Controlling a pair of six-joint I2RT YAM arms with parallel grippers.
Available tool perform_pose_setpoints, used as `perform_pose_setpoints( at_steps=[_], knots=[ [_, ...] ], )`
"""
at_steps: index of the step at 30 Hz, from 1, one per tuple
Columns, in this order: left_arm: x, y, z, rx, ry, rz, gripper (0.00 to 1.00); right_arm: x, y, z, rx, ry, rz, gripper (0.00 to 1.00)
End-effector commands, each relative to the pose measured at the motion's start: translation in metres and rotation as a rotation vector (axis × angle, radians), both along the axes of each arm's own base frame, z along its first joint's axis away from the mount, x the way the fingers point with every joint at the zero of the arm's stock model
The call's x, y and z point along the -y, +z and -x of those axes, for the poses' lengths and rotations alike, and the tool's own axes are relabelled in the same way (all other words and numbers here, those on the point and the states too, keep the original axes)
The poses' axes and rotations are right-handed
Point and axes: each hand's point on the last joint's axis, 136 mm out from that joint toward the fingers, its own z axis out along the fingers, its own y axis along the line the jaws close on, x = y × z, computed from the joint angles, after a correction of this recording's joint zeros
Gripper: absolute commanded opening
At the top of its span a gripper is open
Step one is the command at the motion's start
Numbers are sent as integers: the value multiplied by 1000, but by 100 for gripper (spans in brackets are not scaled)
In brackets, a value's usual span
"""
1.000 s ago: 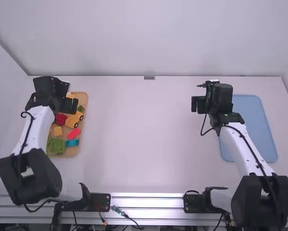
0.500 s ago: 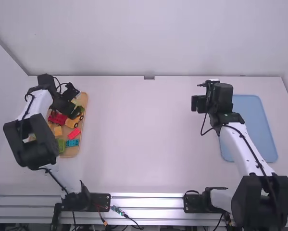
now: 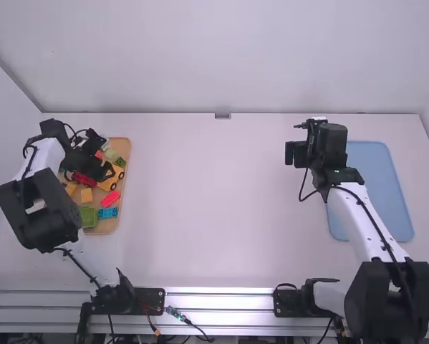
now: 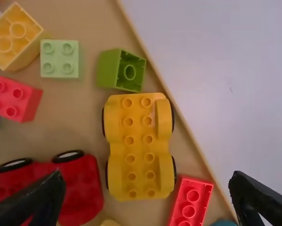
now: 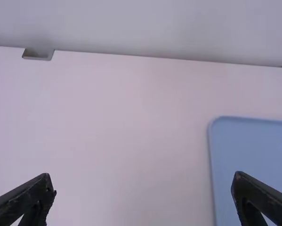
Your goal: Assemble lego blocks to make yellow taxi
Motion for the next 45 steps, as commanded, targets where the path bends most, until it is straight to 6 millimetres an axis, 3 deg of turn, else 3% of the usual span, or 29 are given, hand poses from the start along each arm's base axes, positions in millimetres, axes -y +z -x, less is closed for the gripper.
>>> perform_pose_setpoints(
  at_steps=[1,4,6,12,19,33,45],
  knots=[
    [12,-14,8,-31,-16,51,90,2,9,-4,20,-8,0,99],
    [13,-20,10,-36,-14,54,86,2,9,-4,21,-8,-1,99],
    [14,-24,12,-45,12,64,78,2,10,-5,28,-8,-1,99],
    [16,-30,16,-61,26,76,76,1,11,-6,33,-7,-2,99],
    [3,-48,20,-75,93,4,75,0,11,-5,30,-4,-2,99],
    [-2,-69,21,-39,109,-36,70,-1,9,-4,23,-1,-1,99],
    [-4,-73,23,-52,162,-36,73,-1,8,-4,18,-1,-1,99]
  ],
)
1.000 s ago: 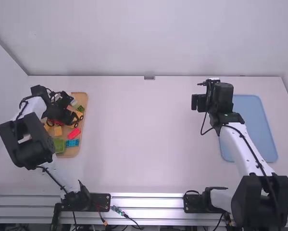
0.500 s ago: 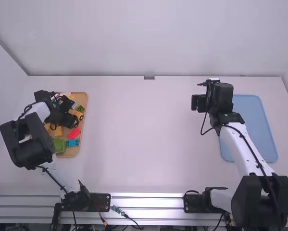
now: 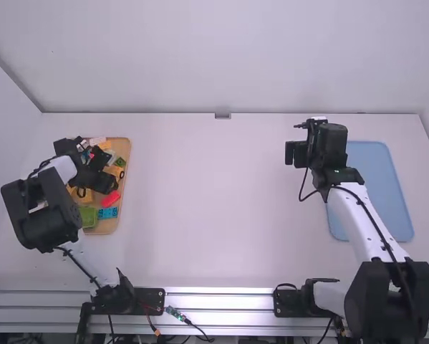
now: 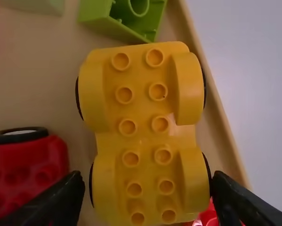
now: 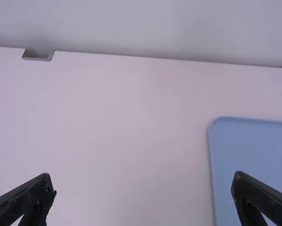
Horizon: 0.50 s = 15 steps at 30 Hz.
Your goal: Assemble lego blocks to make yellow taxi
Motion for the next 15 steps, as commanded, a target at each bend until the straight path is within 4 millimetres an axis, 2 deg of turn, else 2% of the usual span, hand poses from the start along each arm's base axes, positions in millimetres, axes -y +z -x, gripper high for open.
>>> perform_pose_setpoints(
  at_steps=[1,4,8,15],
  knots=[
    [6,-8,5,-25,19,34,75,-1,8,-3,17,0,2,99],
    [11,-7,3,-13,7,61,77,-1,8,-3,17,-1,2,99],
    [13,-6,1,-2,3,73,76,-1,8,-3,16,0,2,99],
    [11,-19,3,19,47,59,76,-1,7,-3,14,0,2,99]
  ],
)
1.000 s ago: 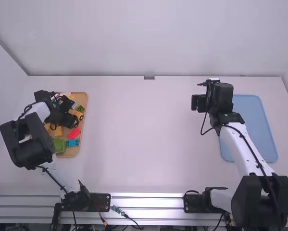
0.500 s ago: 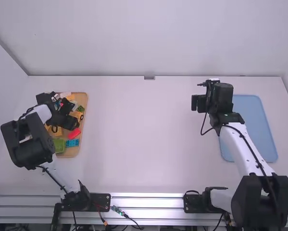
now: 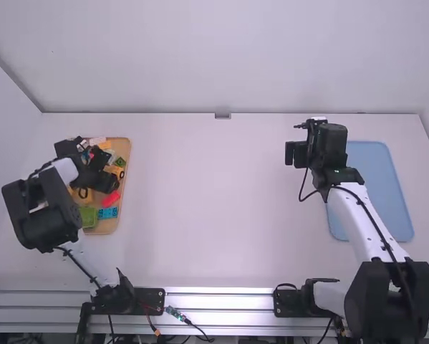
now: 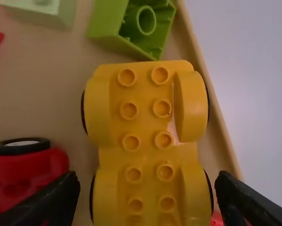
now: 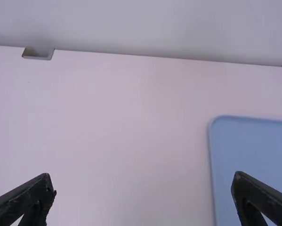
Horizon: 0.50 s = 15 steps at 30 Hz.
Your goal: Assemble lego blocks to make yellow taxi
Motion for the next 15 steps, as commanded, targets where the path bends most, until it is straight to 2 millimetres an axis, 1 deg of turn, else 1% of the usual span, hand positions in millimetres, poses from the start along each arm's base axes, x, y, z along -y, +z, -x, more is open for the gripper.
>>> perform_pose_setpoints(
  at_steps=[1,5,8,10,13,15],
  knots=[
    [9,-15,9,-27,13,38,76,-1,8,-3,17,-1,-1,99],
    [11,-20,12,-26,14,38,71,-1,8,-3,17,-2,-1,99],
    [10,-20,11,-19,19,36,61,-1,8,-3,17,-2,-1,99],
    [10,-20,10,-16,19,34,58,-1,8,-3,17,-1,-1,99],
    [9,-20,9,-12,20,33,48,-1,8,-4,18,-1,-1,99],
    [7,-19,6,0,28,29,45,-1,9,-4,20,-1,-1,99]
  ],
)
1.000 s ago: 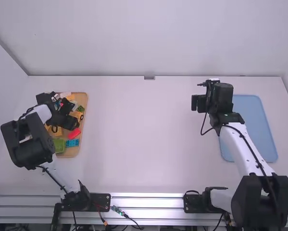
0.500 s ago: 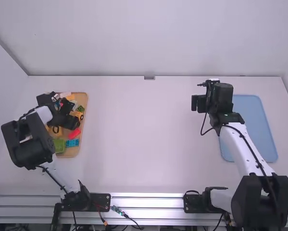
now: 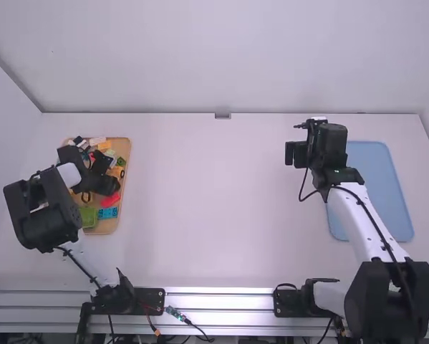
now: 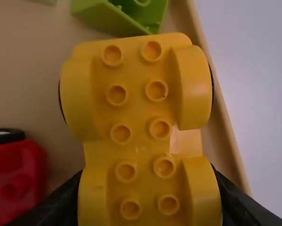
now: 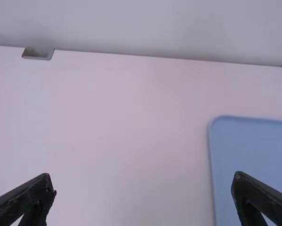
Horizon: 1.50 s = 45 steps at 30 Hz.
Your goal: Assemble lego blocks to make yellow taxi
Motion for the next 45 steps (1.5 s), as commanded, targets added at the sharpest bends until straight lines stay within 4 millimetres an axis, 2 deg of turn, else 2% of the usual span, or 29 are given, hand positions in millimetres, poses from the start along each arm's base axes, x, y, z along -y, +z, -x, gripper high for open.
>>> perform_pose_setpoints(
  at_steps=[1,3,4,6,9,11,13,15,16,18,19,20,21,22,23,24,25,28,29,30,31,35,38,39,43,45],
  knots=[
    [4,-6,-1,-1,31,32,45,-1,9,-4,21,2,2,99],
    [1,-4,-5,13,63,37,42,-1,9,-5,24,1,2,99],
    [0,1,-8,18,82,47,35,-1,10,-5,27,1,1,99],
    [-2,11,-11,14,105,57,29,-1,11,-6,33,1,1,99],
    [-2,29,-14,-2,106,70,18,-1,12,-6,36,2,1,99],
    [8,49,-19,-15,81,107,6,-2,12,-7,40,4,1,99],
    [11,57,-21,-17,75,111,2,-4,13,-7,43,9,1,99],
    [21,71,-25,-15,49,86,2,-8,15,-8,52,18,0,99],
    [22,72,-25,-15,47,82,2,-8,15,-8,53,18,0,99],
    [37,79,-28,-9,8,47,2,-7,17,-10,63,16,-1,99],
    [56,82,-31,-5,-37,37,2,-7,18,-10,66,15,0,99],
    [63,83,-31,-6,-55,30,2,-7,18,-10,67,15,0,99],
    [89,84,-31,-7,-118,-5,2,-7,18,-11,70,16,-1,99],
    [99,84,-32,-6,-141,-24,2,-7,18,-11,70,15,-1,99],
    [121,84,-31,0,-195,-47,2,-7,18,-11,70,15,0,99],
    [131,84,-31,5,-221,-56,2,-7,18,-11,70,15,-1,99],
    [159,83,-30,18,-290,-81,2,-7,18,-11,70,13,0,99],
    [214,75,-20,26,-437,-168,2,-3,18,-11,70,4,0,99],
    [214,75,-20,26,-437,-168,2,-3,18,-11,70,4,0,99],
    [247,71,-11,33,-531,-185,2,0,18,-11,70,-3,1,99],
    [267,68,-3,31,-608,-195,2,1,18,-11,69,-5,1,99],
    [324,58,38,3,-917,-202,2,5,18,-11,69,-14,0,99],
    [346,54,67,-38,-1071,-195,2,5,18,-11,69,-14,1,99],
    [359,53,83,-54,-1148,-160,2,4,18,-11,69,-13,-1,99],
    [383,49,105,-45,-1232,-45,2,4,18,-11,70,-12,-1,99],
    [386,47,108,-38,-1240,-24,2,4,18,-11,69,-12,0,99]
  ],
)
